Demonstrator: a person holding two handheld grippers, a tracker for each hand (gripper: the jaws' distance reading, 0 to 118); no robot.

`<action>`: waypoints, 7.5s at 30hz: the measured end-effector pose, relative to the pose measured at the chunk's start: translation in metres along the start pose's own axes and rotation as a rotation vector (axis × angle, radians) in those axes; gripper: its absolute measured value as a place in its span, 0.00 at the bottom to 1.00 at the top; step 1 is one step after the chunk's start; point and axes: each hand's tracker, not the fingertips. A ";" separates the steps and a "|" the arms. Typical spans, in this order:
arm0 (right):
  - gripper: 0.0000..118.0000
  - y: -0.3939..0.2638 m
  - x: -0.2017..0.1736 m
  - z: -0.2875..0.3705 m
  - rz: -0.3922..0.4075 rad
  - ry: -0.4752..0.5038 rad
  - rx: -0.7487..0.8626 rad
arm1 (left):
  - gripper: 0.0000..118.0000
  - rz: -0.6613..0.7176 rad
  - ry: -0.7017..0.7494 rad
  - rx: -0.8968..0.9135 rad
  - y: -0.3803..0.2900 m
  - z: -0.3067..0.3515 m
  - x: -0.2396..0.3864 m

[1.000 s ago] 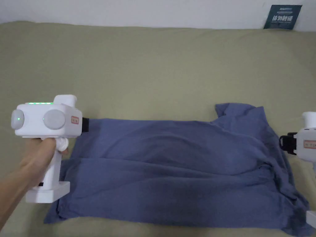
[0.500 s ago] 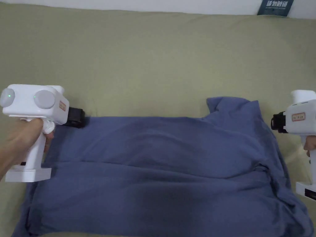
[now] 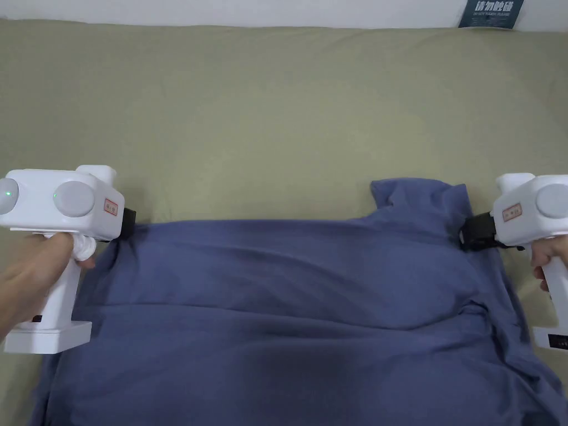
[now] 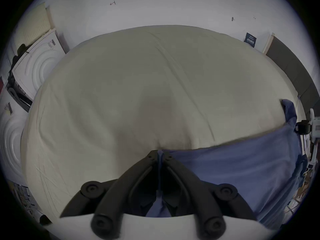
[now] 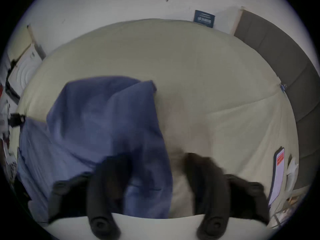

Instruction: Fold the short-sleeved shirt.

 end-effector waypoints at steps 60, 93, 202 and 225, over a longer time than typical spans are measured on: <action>0.00 -0.212 -0.125 0.237 -0.003 0.055 0.746 | 0.00 0.103 -0.102 0.530 -0.226 0.231 0.036; 0.00 -0.218 -0.212 0.221 0.102 0.023 0.778 | 0.21 0.470 -0.686 -0.205 -0.163 0.101 -0.142; 0.00 -0.219 -0.182 0.229 0.061 0.049 0.741 | 1.00 0.311 -0.828 -0.166 -0.179 0.108 -0.039; 0.00 -0.213 -0.160 0.251 0.042 0.021 0.791 | 0.09 0.484 -0.673 -0.003 -0.169 0.155 -0.067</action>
